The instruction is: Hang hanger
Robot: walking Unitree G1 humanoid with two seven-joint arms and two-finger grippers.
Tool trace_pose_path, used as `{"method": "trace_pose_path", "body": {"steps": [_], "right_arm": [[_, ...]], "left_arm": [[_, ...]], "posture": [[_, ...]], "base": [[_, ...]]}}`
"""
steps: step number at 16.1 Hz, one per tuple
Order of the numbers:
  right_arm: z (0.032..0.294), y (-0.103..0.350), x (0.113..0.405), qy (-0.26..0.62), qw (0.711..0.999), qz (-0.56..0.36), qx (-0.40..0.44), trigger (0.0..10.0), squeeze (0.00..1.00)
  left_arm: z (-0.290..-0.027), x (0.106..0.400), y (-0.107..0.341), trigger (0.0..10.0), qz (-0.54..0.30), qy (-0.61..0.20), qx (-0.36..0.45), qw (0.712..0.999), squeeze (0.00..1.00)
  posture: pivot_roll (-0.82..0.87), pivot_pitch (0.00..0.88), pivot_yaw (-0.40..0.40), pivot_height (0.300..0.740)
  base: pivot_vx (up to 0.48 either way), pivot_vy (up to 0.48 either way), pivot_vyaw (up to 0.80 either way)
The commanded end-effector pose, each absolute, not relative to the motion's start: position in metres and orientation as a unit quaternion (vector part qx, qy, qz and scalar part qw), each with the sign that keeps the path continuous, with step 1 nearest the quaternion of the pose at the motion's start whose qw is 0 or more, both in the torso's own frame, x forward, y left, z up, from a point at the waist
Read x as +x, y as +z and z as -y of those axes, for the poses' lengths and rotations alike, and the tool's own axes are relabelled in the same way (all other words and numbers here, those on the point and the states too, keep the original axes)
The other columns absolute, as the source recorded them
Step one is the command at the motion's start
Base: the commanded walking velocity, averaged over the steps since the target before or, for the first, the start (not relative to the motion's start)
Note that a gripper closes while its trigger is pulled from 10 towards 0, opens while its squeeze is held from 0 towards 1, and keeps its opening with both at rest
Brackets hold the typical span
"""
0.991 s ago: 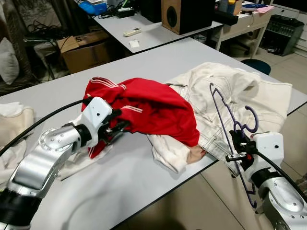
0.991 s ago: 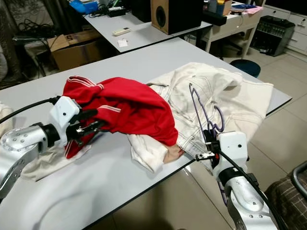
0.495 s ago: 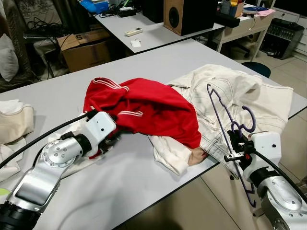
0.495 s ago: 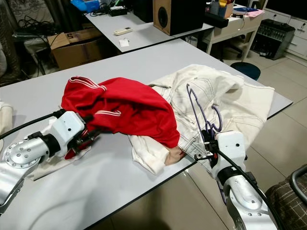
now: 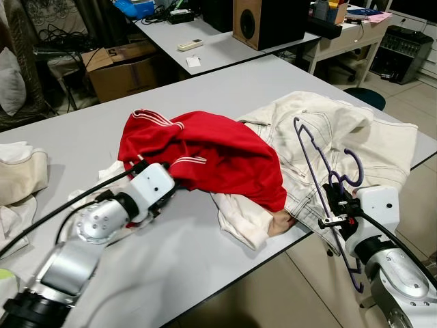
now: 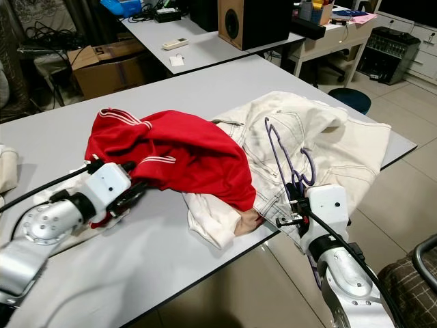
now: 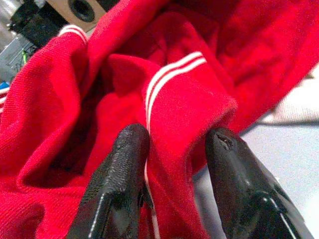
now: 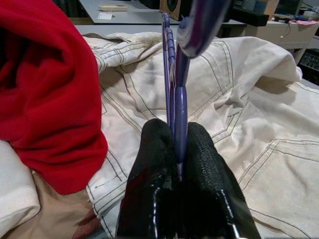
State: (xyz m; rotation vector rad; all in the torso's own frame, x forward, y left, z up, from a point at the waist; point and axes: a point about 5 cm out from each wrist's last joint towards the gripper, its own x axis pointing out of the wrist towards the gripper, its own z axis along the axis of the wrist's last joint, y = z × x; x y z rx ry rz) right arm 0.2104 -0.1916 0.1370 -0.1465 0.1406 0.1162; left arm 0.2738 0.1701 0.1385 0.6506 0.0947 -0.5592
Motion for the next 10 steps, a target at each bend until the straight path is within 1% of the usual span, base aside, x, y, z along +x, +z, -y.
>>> {"method": "trace_pose_path", "body": {"steps": [1,2,3,6,9,10], "right_arm": [[0.189,0.137,0.211,0.065,0.993,-0.066,-0.072,10.0,0.00],[0.189,0.138,0.212,0.065,0.993,-0.066,-0.072,10.0,0.00],[0.189,0.138,0.213,0.066,0.993,-0.065,-0.073,10.0,0.00],[0.189,0.139,0.213,0.067,0.993,-0.064,-0.073,10.0,0.00],[0.189,0.139,0.215,0.068,0.993,-0.062,-0.074,10.0,0.00],[0.189,0.139,0.216,0.069,0.993,-0.062,-0.074,10.0,0.00]], "left_arm": [[-0.172,0.277,0.139,10.0,-0.045,-0.257,0.311,0.914,0.00],[-0.171,0.277,0.137,4.1,-0.047,-0.254,0.308,0.916,0.00],[-0.173,0.277,0.135,0.0,-0.053,-0.248,0.316,0.914,0.00],[-0.184,0.280,0.132,0.0,-0.063,-0.220,0.355,0.906,0.00],[-0.186,0.285,0.135,0.0,-0.053,-0.199,0.358,0.911,0.00],[-0.185,0.286,0.136,0.0,-0.049,-0.194,0.346,0.916,0.00]], "posture": [[-0.09,0.000,0.054,0.740],[-0.09,0.000,0.054,0.740],[-0.09,0.000,0.052,0.740],[-0.09,0.000,0.050,0.740],[-0.09,0.000,0.046,0.740],[-0.09,0.000,0.045,0.740]], "base": [[0.000,0.000,0.00],[0.000,0.000,0.00],[0.000,0.000,0.00],[0.000,0.000,0.00],[0.000,0.000,0.00],[0.000,0.000,0.00]]}}
